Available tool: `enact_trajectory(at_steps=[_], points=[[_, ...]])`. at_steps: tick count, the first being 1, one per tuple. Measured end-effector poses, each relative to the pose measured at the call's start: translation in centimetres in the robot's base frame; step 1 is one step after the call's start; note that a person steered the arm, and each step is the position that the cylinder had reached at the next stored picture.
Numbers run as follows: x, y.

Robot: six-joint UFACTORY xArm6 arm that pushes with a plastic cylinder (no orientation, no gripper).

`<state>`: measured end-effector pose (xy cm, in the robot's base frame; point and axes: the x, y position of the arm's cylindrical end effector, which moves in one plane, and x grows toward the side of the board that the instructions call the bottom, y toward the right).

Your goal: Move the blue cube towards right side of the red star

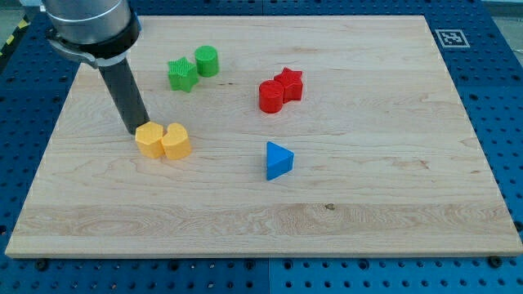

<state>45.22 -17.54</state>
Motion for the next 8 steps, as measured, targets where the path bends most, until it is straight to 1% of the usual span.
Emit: enact_trajectory(at_steps=[1,2,3,4,5,6,7,8], points=[[-0.6,-1.7],[-5.3,-6.4],[-12.6,-8.2],[-19.9,-8.2],[-20.4,-8.2],[-20.5,-11.2],[-21.2,-12.9],[-26.1,-12.3]])
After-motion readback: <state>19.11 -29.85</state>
